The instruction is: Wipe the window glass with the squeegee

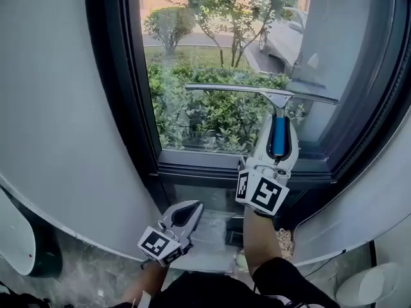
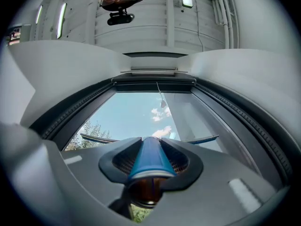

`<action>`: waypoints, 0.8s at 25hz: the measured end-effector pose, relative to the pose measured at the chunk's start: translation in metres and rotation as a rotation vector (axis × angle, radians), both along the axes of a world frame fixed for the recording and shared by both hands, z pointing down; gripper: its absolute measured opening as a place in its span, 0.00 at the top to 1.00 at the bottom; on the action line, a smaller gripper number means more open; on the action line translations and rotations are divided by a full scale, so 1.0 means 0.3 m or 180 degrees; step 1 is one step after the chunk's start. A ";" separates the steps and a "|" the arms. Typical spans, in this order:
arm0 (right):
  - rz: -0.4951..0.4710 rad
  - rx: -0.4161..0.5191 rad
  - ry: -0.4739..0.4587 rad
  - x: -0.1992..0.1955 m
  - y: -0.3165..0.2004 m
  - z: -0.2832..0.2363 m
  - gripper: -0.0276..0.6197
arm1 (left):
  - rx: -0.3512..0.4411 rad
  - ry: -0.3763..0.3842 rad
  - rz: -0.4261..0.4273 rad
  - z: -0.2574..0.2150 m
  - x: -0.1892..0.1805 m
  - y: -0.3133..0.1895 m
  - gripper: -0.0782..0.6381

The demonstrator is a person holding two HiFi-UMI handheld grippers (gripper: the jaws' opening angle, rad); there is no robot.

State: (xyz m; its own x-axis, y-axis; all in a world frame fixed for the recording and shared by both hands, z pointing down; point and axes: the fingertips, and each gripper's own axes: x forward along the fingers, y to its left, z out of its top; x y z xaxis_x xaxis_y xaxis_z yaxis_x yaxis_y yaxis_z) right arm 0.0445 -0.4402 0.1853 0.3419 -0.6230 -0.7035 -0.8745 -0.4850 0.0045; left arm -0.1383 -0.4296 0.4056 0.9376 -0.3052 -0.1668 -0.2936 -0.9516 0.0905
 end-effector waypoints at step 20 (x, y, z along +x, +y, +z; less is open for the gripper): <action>0.0018 0.0770 0.0217 -0.205 -0.210 -0.544 0.75 | 0.0425 0.0168 -0.0192 -0.164 -0.066 -0.086 0.89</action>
State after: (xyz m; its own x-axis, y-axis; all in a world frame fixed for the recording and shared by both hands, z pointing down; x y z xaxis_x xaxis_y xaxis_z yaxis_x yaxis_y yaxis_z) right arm -0.0170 -0.5033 0.0221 0.2915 -0.4318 -0.8535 -0.8734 -0.4840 -0.0535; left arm -0.1580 -0.4552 0.3563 0.9071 -0.3324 -0.2581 -0.3487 -0.9370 -0.0188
